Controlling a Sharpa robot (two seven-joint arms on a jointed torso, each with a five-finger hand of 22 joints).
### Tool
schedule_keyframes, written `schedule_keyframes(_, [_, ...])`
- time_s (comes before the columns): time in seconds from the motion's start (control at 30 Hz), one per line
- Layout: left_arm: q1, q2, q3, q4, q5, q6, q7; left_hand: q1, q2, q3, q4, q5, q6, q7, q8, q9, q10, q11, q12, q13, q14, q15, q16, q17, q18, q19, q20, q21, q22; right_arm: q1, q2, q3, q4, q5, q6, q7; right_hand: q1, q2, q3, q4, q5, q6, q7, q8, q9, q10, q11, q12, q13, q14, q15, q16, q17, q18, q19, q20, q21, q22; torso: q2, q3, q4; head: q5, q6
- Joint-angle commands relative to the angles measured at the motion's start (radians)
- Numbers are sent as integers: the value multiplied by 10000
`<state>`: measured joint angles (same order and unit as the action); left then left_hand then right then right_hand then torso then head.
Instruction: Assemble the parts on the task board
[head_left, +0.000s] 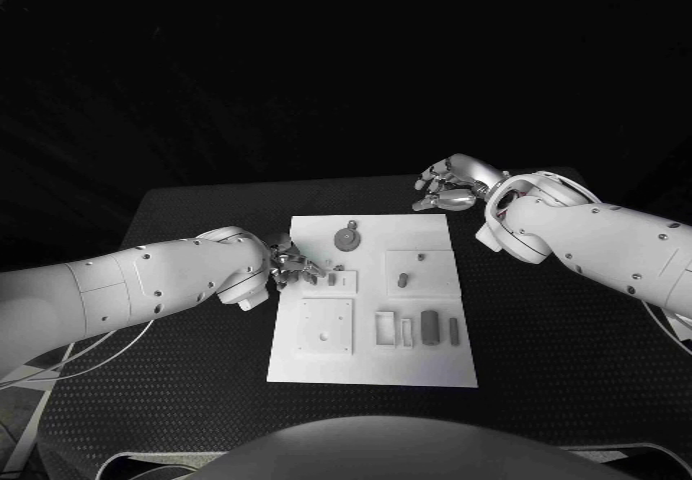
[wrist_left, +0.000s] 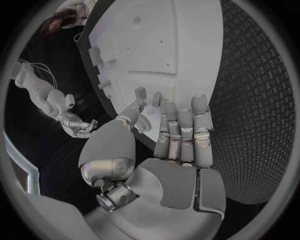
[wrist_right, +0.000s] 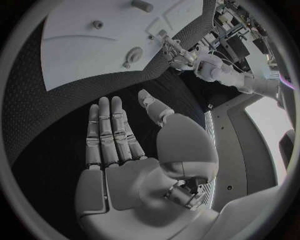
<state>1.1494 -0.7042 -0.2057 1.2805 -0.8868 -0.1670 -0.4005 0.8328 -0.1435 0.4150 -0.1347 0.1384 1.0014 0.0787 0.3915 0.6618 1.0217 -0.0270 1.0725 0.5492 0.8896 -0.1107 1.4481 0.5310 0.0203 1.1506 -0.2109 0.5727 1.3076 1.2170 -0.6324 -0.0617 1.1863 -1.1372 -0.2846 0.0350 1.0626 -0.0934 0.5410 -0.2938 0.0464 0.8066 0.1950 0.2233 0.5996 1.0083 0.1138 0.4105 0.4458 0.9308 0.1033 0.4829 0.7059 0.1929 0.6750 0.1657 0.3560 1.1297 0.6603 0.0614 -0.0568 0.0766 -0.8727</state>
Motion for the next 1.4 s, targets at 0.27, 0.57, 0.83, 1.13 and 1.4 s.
schedule_keyframes(0.27, [-3, 3, 10, 60, 295, -27, 246, 89, 166, -73, 4, 111, 118, -17, 63, 54, 32, -26, 62, 4, 37, -81, 6, 6, 329, 19, -32, -25, 166, -6, 1, 5, -7, -16, 87, 78, 42, 35, -52, 24, 15, 69, 9, 68, -18, -106, -14, 55, -18, 13, 28, -45, 24, -70, -22, 68, -58, 12, 1, 6, 1, -20, 1])
schedule_keyframes(0.57, [-4, -27, 10, 0, 349, -211, 227, 90, 195, -87, -6, 119, 128, -21, 65, 67, 35, -29, 65, 3, 39, -83, 9, 7, 328, 21, -32, -23, 169, -6, -4, 5, -13, -16, 79, 79, 44, 36, -52, 24, 14, 70, 9, 69, -18, -107, -14, 58, -23, 14, 28, -50, 28, -68, -21, 69, -60, 14, -5, 13, 7, -12, 1])
schedule_keyframes(0.83, [-7, -106, 371, -13, 435, -656, 420, 184, 142, -128, -135, 145, -75, 54, -72, 72, -81, 39, -2, -36, -50, -55, -65, -33, 305, -80, -9, -105, 143, -6, -14, 5, -29, -16, 58, 81, 43, 35, -54, 24, 14, 69, 9, 69, -19, -108, -13, 62, -28, 16, 28, -54, 32, -67, -21, 71, -62, 16, -2, 17, -17, -25, 1])
schedule_keyframes(1.13, [219, -445, 872, 369, 445, -796, 1234, 503, 256, 144, -688, 196, -676, 467, -373, 148, -1426, 738, -1512, -890, -1326, 913, -1556, -745, 177, -1510, 865, -1645, -684, -6, -28, 5, -84, -11, 31, 93, 42, 37, -55, 26, 15, 70, 9, 71, -20, -109, -13, 67, -35, 18, 28, -59, 38, -66, -20, 73, -64, 18, -20, 27, 30, -62, 1])
schedule_keyframes(1.4, [377, -194, 871, 191, -1930, -1017, 2780, 2516, 557, 1524, -1452, 176, -675, 479, -476, -21, -1053, 1034, -2936, -1830, -977, 1462, -2764, -1253, 485, -1330, 1472, -2522, -1491, -6, 0, 5, -108, -9, 28, 111, 53, 46, -50, 22, 15, 73, 7, 74, -21, -108, -15, 75, -43, 24, 26, -64, 46, -61, -17, 73, -65, 21, -7, 22, -15, -8, 1])
